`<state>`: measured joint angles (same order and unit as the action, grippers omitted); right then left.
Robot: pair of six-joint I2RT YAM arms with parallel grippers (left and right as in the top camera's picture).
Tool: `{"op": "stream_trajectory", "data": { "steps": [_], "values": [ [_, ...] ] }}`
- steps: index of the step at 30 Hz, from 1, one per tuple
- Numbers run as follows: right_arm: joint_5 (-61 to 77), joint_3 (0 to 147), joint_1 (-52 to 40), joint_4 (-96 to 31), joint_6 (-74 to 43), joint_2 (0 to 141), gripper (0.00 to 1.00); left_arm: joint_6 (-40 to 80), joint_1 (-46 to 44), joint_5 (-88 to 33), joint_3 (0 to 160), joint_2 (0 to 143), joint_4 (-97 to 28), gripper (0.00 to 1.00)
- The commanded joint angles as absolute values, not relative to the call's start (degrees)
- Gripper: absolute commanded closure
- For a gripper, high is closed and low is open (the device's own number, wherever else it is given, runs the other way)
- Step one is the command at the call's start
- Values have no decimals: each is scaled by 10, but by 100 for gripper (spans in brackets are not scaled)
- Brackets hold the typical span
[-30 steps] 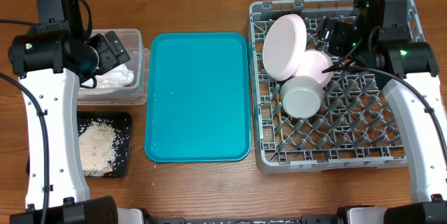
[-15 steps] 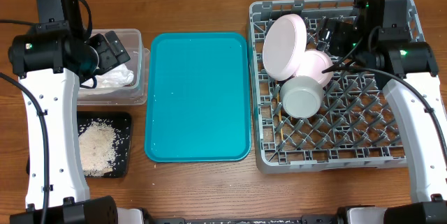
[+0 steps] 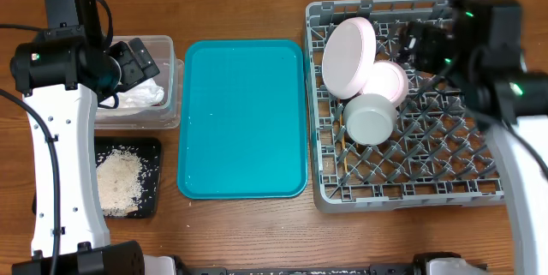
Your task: Sort waste into correct bins and load items into the dishwasher
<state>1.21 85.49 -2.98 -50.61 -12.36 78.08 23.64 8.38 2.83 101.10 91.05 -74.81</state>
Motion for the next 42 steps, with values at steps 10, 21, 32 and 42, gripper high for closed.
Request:
{"op": "stream_trajectory", "data": {
  "steps": [10,21,32,42],
  "values": [
    [-14,858,-84,-505,-117,461,0,233,86,32,1020,911,-748,0],
    [-41,677,-102,-515,-124,212,0,233,86,32,1020,911,-748,0],
    [-5,258,-102,-92,-124,50,0,233,86,32,1020,911,-748,0],
    [18,33,-101,195,-124,12,0,233,86,32,1020,911,-748,0]
  ]
}}
